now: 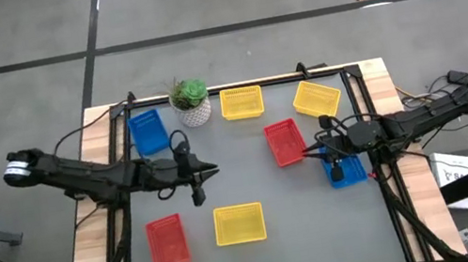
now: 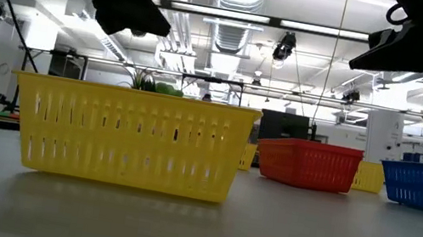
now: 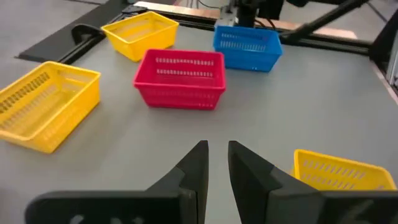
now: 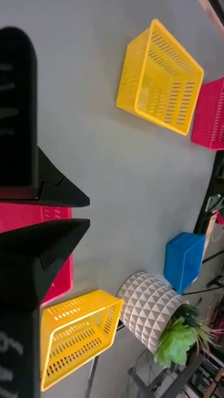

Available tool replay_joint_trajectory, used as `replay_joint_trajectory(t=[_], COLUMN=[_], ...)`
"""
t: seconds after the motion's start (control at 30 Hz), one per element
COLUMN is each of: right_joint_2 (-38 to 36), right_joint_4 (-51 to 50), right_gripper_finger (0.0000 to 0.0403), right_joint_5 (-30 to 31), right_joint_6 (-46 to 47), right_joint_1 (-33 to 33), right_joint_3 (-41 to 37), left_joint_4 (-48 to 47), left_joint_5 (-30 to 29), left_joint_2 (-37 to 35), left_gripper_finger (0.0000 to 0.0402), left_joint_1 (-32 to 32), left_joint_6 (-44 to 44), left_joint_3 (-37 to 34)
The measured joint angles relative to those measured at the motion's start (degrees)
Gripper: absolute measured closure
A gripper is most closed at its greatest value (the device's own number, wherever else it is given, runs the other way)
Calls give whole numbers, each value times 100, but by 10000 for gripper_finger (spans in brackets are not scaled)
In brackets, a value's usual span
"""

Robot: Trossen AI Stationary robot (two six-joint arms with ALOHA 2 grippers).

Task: Stack baskets by color
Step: Stack the bottom left yellow bin on top of the top left yellow bin

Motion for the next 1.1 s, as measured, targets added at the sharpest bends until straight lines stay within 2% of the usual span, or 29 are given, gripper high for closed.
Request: replay_joint_trajectory(t=[0.33, 0.63, 0.93, 1.1], right_joint_2=[49, 657, 1593, 2198], right_joint_4=[517, 1338, 1599, 1591], right_gripper_finger=[369, 364, 298, 269], right_joint_5=[44, 0, -2, -10], right_joint_6=[66, 364, 595, 910], right_joint_1=[0, 2, 4, 104], right_joint_3=[-62, -44, 474, 845], left_joint_4=[890, 900, 798, 797], left_joint_5=[217, 223, 167, 157], left_joint_2=[841, 996, 996, 995], left_gripper_finger=[356, 356, 356, 356], left_joint_1=[-498, -1312, -1565, -1563], left_joint_6=[2, -15, 12, 549], left_joint_3=[75, 166, 87, 61])
